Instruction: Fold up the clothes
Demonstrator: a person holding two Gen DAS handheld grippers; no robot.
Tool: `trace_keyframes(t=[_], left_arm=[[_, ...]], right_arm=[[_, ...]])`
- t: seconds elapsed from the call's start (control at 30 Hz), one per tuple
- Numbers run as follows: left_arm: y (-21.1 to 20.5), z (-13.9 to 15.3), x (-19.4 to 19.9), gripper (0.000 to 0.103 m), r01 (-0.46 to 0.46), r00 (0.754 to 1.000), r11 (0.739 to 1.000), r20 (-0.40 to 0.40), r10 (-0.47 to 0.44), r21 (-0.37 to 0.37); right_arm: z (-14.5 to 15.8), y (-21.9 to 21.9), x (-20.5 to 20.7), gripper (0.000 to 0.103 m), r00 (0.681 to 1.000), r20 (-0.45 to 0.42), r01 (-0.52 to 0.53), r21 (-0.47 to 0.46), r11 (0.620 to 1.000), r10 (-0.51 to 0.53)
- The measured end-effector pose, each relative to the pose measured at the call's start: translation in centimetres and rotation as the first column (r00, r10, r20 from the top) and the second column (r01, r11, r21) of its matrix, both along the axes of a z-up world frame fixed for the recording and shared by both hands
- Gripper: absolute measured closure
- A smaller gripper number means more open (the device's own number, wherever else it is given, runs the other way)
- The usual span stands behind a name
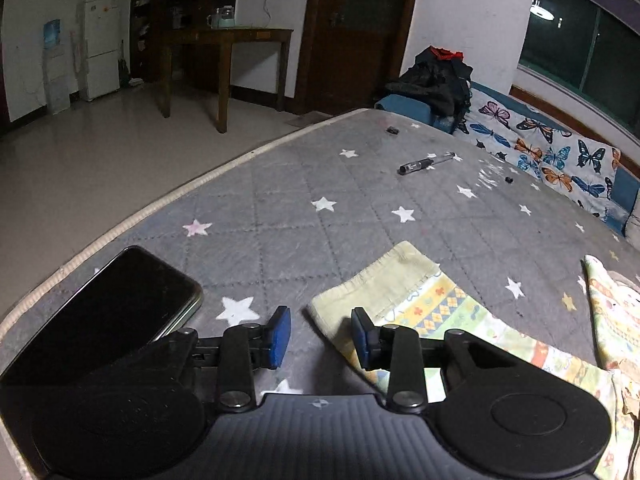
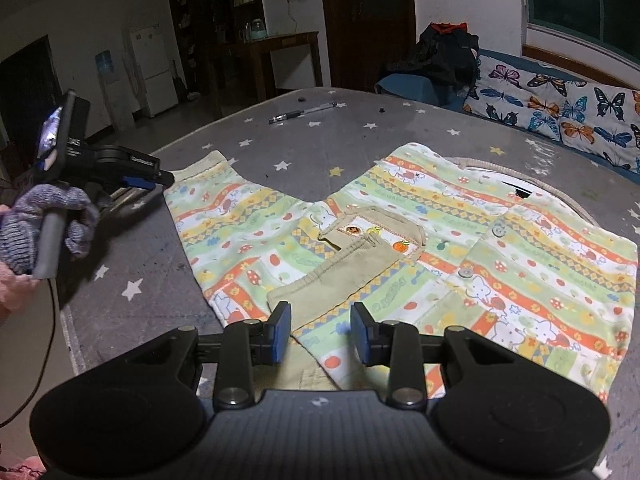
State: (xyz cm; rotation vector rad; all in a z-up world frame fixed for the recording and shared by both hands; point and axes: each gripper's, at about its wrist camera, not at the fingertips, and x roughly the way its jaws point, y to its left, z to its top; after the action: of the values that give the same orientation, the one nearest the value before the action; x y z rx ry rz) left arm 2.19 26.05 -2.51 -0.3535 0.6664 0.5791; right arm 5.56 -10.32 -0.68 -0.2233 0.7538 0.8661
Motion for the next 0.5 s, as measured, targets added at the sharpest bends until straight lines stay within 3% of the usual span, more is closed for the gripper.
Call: trace_keyframes(t=[0.13,0.37,0.5], left_arm=[[-0.1,0.2,0.1,0.094,0.014,0.999,1.000,0.032,-0.013,-0.027],[-2.4,3.1,-0.6,0.097,0.102,0.984,0.992,0.153,-0.090,-0.068],[-6.6,6.3,-1.1,0.097,0.240,0.946,0.969,0.239,-0.220,-0.056]], right_arm=[[0.4,-0.4,-0.5,0.071,1.000,0.007,0.003,0.010,1.000,-0.003],[1.6,-2.3,-1.1,0.071,0.999,0.029,0.038,0.044,0.998,-0.040],[1.7,-3.7,-1.1,0.071,0.996,0.030,0.084,0.057,0.995,-0.085]])
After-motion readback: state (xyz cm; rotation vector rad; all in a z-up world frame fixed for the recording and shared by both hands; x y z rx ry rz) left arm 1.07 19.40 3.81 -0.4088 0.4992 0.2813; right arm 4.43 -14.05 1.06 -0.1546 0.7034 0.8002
